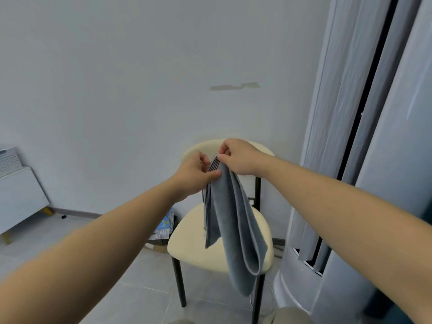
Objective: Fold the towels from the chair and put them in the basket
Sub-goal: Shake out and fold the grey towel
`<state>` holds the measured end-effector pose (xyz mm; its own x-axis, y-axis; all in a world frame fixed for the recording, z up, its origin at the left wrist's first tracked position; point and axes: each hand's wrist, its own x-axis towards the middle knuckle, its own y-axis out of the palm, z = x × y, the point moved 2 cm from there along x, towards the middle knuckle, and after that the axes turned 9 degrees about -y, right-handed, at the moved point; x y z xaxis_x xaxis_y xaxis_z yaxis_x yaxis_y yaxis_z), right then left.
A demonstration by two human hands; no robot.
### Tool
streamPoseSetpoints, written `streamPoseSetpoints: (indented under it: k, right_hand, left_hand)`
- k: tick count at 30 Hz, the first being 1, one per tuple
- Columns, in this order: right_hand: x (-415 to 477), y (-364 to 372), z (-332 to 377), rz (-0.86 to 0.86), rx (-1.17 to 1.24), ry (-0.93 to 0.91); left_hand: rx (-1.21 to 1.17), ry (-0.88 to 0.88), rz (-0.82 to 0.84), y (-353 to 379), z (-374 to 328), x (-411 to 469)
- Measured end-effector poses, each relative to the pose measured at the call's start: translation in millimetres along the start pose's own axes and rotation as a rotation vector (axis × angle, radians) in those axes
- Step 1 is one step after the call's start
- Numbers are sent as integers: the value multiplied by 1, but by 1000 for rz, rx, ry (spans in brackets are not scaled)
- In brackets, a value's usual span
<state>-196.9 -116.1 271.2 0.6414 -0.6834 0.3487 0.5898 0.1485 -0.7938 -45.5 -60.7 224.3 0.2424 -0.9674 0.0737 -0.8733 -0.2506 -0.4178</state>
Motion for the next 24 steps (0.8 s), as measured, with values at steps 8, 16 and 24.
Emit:
streamPoseSetpoints:
  k: [8, 16, 24]
  right_hand:
    - [0, -34, -3, 180, -88, 102]
    - [-2, -62, -3, -29, -33, 145]
    - [-2, -86, -21, -256, -112, 199]
  left_hand:
    - [22, 124, 7, 21, -3, -6]
    - [82, 142, 98, 19, -14, -7]
    - [541, 138, 187, -4, 6, -16]
